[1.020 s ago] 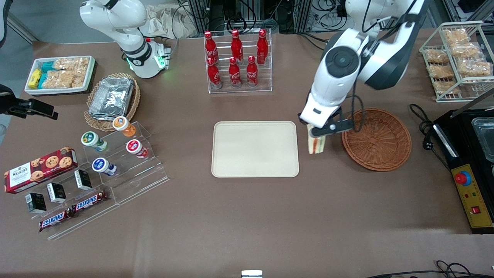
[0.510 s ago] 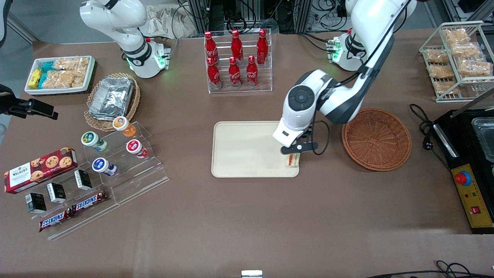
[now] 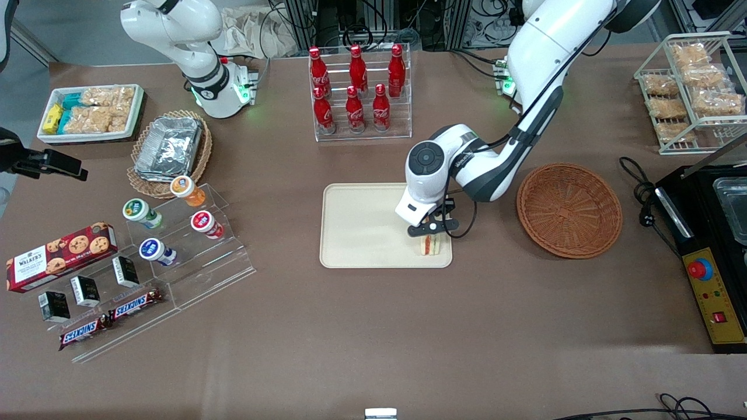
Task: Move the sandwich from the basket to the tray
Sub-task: 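Lower the sandwich onto the white tray and open the left gripper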
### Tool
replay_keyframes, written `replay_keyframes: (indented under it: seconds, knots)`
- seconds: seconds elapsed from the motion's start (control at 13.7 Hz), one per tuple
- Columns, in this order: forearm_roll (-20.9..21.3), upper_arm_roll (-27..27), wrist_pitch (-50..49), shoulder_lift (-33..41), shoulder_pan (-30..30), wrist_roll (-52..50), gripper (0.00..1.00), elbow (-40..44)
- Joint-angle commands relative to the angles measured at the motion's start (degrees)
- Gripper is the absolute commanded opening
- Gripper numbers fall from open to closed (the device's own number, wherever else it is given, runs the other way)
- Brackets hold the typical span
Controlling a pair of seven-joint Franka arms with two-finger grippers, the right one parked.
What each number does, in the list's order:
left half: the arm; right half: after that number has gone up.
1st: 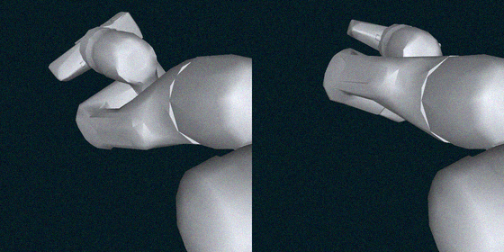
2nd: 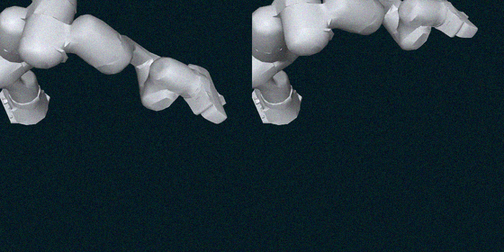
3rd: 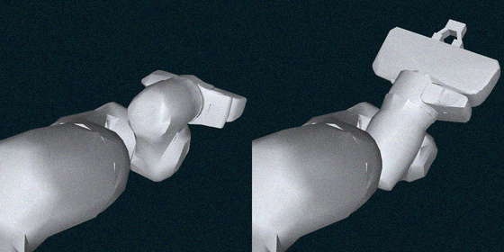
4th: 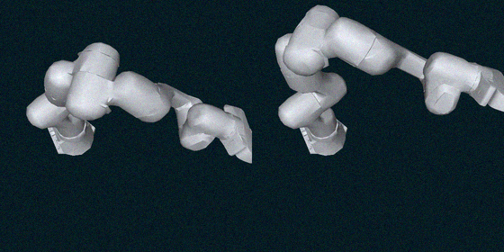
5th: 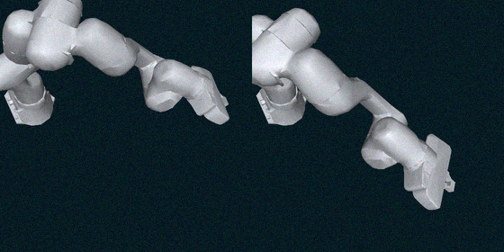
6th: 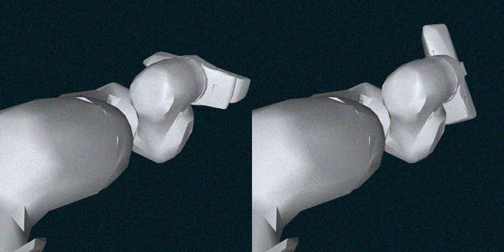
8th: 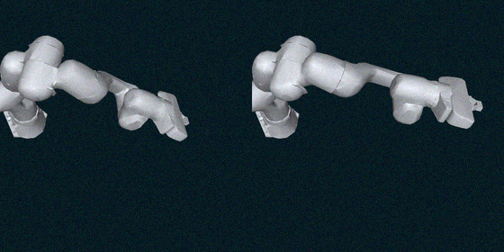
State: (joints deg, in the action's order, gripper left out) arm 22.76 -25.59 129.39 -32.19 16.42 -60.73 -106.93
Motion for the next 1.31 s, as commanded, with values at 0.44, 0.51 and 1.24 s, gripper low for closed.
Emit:
replay_keyframes:
  seconds: [0.44, 0.51, 1.24]
  knots:
    - [4.1, 0.0, -0.3, -1.4, 0.4, -1.9, 1.00, 1.8]
    - [3.8, 0.0, -0.5, -0.8, 0.3, -1.9, 1.00, 2.0]
    - [-6.5, 0.3, -25.6, 10.3, -2.5, -0.6, 1.00, 17.4]
